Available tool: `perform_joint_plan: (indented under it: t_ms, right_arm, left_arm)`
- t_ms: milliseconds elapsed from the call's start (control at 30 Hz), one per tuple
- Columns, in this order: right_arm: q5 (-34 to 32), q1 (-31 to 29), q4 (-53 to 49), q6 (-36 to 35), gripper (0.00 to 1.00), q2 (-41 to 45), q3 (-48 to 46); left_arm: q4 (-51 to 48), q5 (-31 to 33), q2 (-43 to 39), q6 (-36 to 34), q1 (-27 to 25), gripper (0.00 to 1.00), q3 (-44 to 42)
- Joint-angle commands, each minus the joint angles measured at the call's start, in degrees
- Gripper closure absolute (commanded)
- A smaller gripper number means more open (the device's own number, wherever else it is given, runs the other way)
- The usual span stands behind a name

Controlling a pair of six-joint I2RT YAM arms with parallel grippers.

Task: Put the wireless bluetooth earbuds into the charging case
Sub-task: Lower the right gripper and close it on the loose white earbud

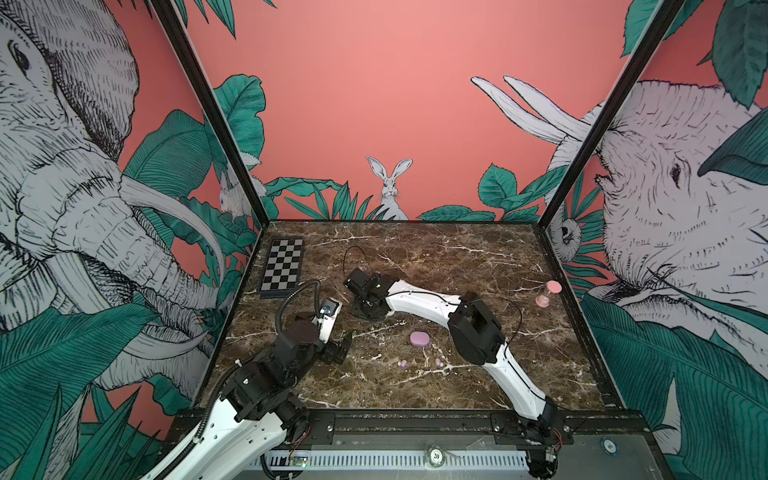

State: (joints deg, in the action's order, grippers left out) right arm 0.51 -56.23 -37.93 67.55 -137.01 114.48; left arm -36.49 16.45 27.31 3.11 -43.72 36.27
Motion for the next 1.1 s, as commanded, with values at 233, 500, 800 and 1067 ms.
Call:
perform_joint_plan:
  t_ms: [233, 500, 800, 1067]
  right_arm:
    - [0.42, 0.58, 1.86, 0.79, 0.74, -0.16, -2.92]
    - [0.62, 0.69, 3.01, 1.18, 0.76, 0.5, -4.38]
    - [0.63, 1.03, 5.38, 1.45, 0.78, 2.26, -6.93]
    - [0.65, 1.05, 8.29, 0.11, 0.78, 4.13, -9.24]
  left_arm:
    - [0.81, -0.1, 0.46, -0.53, -0.14, 0.01, -0.67]
    - [0.85, -0.19, 0.64, -0.5, -0.18, 0.01, -0.66]
    - [0.87, -0.19, 0.73, -0.5, -0.16, 0.01, -0.67]
    - [0.85, -0.18, 0.81, -0.6, -0.22, 0.01, -0.68]
